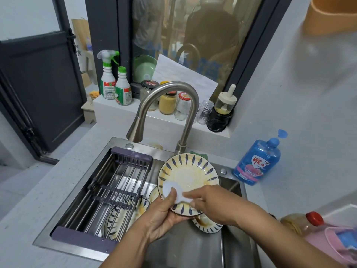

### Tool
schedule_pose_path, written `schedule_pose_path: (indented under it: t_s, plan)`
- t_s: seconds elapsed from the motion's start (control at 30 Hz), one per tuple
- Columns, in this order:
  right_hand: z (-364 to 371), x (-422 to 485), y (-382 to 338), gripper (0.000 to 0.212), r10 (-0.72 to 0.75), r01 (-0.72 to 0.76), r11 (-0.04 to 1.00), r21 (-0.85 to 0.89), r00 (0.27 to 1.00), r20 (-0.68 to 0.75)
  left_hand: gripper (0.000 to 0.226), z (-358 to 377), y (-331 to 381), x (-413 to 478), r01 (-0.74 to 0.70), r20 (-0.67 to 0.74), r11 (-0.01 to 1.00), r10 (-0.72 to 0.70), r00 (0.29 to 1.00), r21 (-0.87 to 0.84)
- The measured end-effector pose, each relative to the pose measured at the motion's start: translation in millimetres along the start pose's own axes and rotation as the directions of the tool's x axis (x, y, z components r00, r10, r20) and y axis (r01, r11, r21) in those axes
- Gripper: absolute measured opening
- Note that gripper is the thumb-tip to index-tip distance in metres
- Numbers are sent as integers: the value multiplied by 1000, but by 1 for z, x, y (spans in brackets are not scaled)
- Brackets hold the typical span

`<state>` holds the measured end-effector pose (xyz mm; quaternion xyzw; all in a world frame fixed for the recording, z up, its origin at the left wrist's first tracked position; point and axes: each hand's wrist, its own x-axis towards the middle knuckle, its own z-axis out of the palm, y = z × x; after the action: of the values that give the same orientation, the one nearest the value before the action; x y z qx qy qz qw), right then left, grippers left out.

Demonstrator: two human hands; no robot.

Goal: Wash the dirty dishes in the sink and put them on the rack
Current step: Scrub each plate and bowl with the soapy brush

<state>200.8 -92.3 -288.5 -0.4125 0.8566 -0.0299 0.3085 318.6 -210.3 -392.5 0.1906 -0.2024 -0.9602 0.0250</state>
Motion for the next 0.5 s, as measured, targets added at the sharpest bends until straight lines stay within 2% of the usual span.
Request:
schedule_pose_path:
  t_s: [0.07, 0.17, 0.23, 0.3, 0.4, 0.47, 0.5]
  plan:
    - [-5, -8, 2, 41, 0, 3, 999, -52, 998, 69, 104, 1, 3, -3, 11, 13, 1000, -11, 1000, -26]
    - [-17, -22, 8, 42, 53, -26, 980, -199, 990, 129, 69, 1, 5, -4, 19, -70, 997, -13, 997, 77]
    - [-24, -32, 11, 43, 138, -96, 929, -356, 986, 94, 58, -2, 6, -2, 19, -108, 993, -7, 994, 114]
    - [-30, -37, 13, 47, 210, -188, 863, -469, 978, -5, 52, -1, 7, -4, 26, -129, 989, -8, 992, 144]
    - [-34, -29, 13, 58, 217, -262, 838, -479, 965, -150, 43, 4, 9, -7, 57, -121, 977, -33, 992, 206]
    - [-32, -21, 10, 63, 164, -228, 876, -425, 969, -183, 43, 9, 7, -9, 93, -99, 962, -69, 993, 259]
    - [-29, -17, 7, 59, 117, -182, 905, -384, 976, -186, 45, 12, 5, -10, 108, -87, 956, -88, 992, 274]
